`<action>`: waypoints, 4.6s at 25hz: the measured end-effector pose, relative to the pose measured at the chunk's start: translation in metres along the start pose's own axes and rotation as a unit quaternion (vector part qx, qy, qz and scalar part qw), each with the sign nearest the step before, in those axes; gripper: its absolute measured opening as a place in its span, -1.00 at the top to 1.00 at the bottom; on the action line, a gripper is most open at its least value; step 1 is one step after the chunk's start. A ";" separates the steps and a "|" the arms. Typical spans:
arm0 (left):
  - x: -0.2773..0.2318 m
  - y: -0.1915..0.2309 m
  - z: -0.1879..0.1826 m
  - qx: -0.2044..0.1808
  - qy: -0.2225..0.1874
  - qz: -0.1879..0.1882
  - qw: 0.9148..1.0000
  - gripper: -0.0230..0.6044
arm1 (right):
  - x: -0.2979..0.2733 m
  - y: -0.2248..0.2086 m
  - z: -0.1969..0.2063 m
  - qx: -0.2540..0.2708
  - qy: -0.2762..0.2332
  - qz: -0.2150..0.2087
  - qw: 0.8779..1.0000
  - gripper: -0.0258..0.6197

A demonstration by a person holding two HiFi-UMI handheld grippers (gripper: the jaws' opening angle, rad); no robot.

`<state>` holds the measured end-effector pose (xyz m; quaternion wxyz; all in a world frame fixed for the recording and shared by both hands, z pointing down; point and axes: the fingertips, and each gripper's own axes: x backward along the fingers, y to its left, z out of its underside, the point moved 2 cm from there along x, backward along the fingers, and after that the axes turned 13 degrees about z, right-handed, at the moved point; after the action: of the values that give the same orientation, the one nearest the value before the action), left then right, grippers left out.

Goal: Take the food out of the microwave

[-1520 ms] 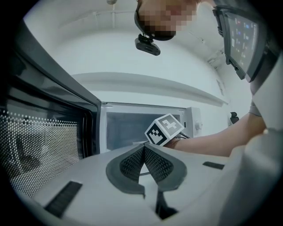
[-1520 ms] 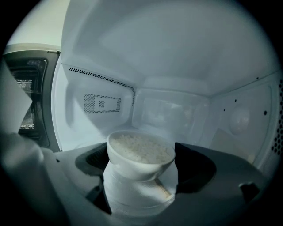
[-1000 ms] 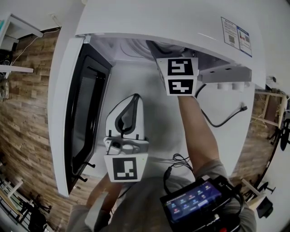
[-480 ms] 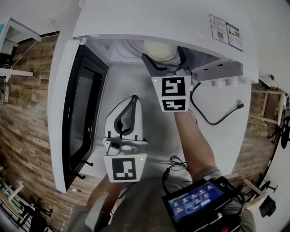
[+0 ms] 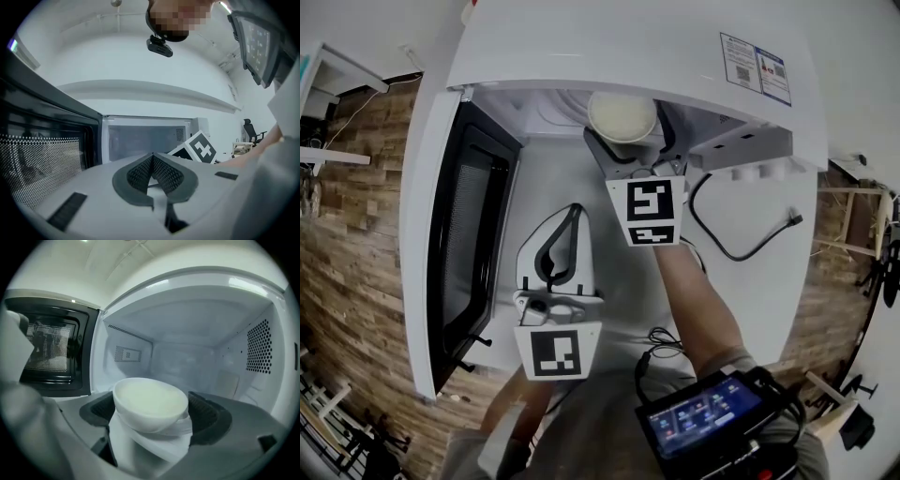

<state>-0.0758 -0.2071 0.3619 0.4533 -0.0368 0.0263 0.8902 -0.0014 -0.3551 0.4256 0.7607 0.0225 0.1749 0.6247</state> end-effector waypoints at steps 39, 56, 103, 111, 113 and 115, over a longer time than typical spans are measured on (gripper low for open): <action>0.004 0.005 0.007 0.004 0.011 0.001 1.000 0.90 | -0.002 -0.001 -0.028 -0.034 -0.038 0.011 0.999 -0.68; 0.050 -0.047 -0.016 -0.007 -0.005 -0.004 1.000 0.90 | 0.105 0.011 -0.029 -0.030 -0.052 -0.028 0.998 -0.68; 0.103 -0.126 -0.010 -0.026 -0.008 -0.005 1.000 0.90 | 0.218 0.012 0.116 -0.016 0.108 -0.112 0.988 -0.68; 0.101 -0.126 -0.011 -0.023 -0.006 -0.002 1.000 0.90 | 0.218 0.016 0.121 -0.018 0.126 -0.126 0.984 -0.68; 0.100 -0.125 -0.012 -0.023 -0.006 0.000 1.000 0.90 | 0.219 0.017 0.122 -0.019 0.129 -0.130 0.983 -0.68; 0.100 -0.125 -0.012 -0.022 -0.005 0.001 1.000 0.90 | 0.220 0.016 0.124 -0.020 0.134 -0.131 0.982 -0.68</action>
<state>-0.0330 -0.0545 0.3393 0.4515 -0.0425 0.0047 0.8912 0.0544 -0.1176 0.4937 0.8061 -0.0994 0.2641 0.5201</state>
